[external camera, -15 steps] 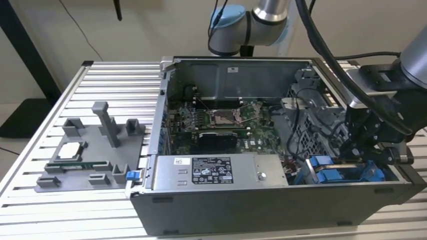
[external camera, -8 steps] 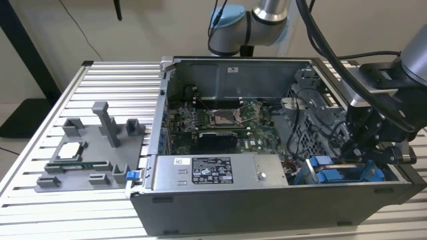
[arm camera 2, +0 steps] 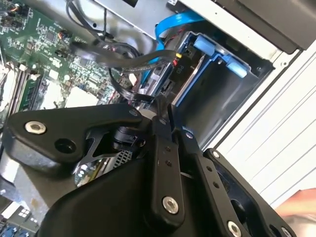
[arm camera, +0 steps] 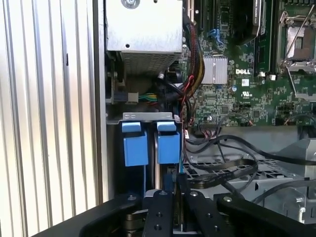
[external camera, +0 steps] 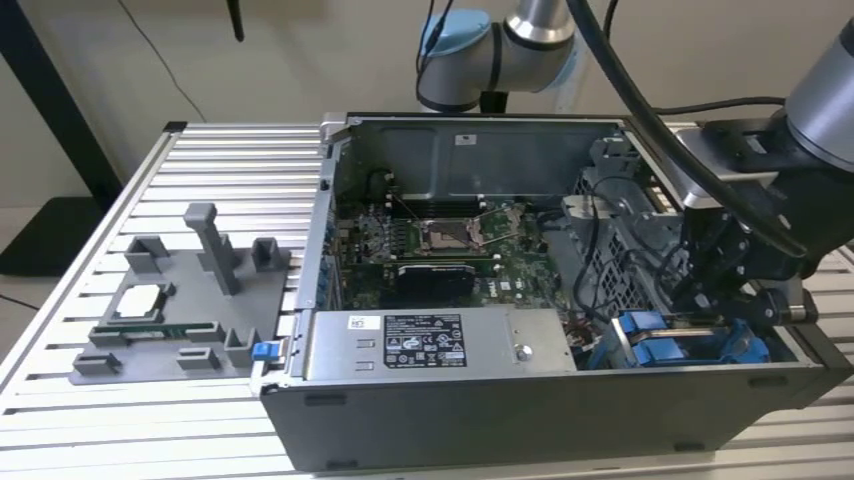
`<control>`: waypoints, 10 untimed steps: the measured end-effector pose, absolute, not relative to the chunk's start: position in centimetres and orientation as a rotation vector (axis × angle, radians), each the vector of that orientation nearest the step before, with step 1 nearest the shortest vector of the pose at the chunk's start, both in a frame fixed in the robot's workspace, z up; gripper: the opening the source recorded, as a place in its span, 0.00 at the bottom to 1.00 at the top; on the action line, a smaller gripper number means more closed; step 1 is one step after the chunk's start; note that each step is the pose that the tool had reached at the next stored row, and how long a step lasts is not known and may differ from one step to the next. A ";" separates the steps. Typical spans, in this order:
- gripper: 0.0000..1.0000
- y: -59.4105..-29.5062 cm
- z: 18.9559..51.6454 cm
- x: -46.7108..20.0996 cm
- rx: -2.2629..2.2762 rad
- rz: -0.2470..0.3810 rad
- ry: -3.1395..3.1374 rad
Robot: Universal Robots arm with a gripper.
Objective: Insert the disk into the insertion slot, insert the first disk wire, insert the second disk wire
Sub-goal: 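Insert the second disk wire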
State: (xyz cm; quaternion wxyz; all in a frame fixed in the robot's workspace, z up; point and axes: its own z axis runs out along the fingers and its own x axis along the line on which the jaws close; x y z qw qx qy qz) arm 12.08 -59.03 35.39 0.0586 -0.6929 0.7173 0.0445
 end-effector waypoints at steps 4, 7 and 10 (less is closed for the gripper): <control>0.00 -59.0 35.5 11.9 -2.095 0.142 2.169; 1.00 -58.9 35.7 11.9 -2.091 0.149 2.166; 1.00 -58.9 35.8 11.8 -2.085 0.160 2.160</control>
